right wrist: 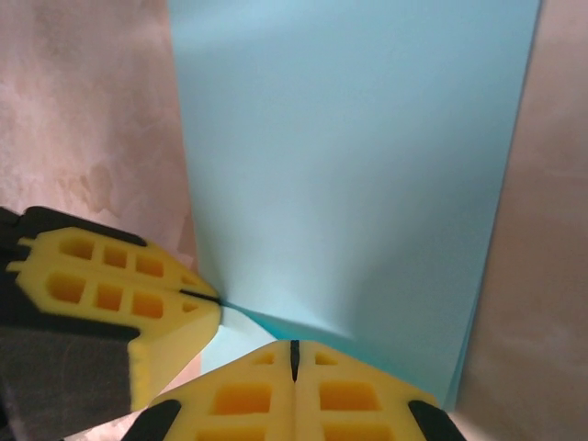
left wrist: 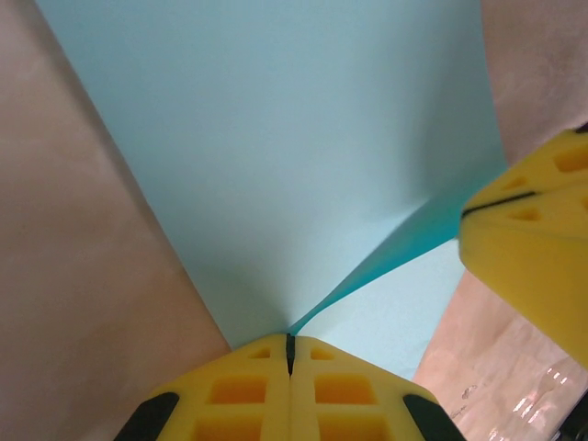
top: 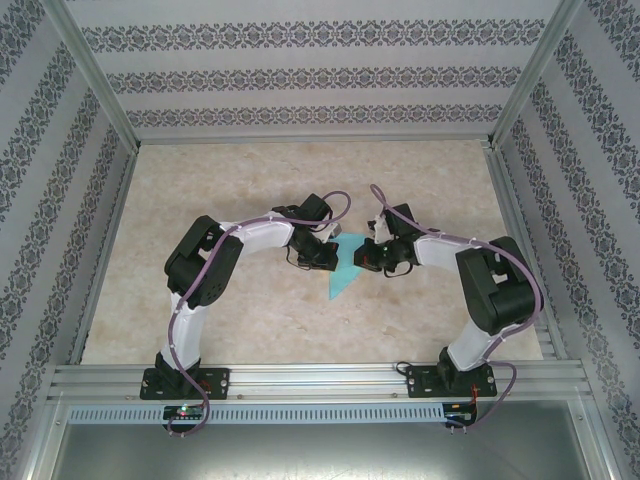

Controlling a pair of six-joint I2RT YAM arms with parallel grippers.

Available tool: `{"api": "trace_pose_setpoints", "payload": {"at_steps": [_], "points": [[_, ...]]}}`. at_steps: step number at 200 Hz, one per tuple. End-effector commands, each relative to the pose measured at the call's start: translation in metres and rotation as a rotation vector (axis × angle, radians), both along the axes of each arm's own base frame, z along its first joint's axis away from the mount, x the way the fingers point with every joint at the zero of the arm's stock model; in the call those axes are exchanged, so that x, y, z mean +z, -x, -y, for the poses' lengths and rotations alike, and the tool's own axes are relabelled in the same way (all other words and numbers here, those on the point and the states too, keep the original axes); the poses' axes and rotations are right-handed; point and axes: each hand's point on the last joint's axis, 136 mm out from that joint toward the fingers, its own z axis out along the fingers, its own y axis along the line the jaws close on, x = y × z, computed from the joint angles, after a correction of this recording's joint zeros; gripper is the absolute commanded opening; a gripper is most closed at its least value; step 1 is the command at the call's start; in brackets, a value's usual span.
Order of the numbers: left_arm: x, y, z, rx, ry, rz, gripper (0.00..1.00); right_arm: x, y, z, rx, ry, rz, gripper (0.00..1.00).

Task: Fold a paper plane with a square sheet of paper (pick it up from the middle)
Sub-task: Third fold the triangle at the center of the table.

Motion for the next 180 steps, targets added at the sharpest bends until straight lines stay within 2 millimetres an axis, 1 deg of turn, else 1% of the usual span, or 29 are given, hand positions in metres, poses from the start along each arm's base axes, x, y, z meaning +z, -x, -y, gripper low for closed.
{"api": "trace_pose_setpoints", "payload": {"at_steps": [1, 35, 80, 144, 180], "points": [[-0.008, -0.003, -0.011, 0.000, -0.057, -0.010, 0.06, -0.010, 0.001, 0.007, 0.021, 0.045, -0.023, 0.00], [-0.004, -0.006, -0.010, -0.001, -0.056, -0.003, 0.06, -0.021, 0.010, 0.012, 0.046, 0.076, -0.052, 0.00], [-0.002, -0.009, -0.007, -0.005, -0.052, -0.007, 0.06, -0.027, 0.013, 0.013, 0.058, 0.087, -0.060, 0.00], [-0.010, -0.010, -0.007, -0.013, -0.069, -0.014, 0.06, -0.028, 0.015, 0.014, 0.068, 0.090, -0.057, 0.00], [-0.016, -0.005, -0.010, -0.014, -0.076, -0.028, 0.06, -0.021, 0.013, 0.013, 0.067, 0.079, -0.042, 0.00]]}}
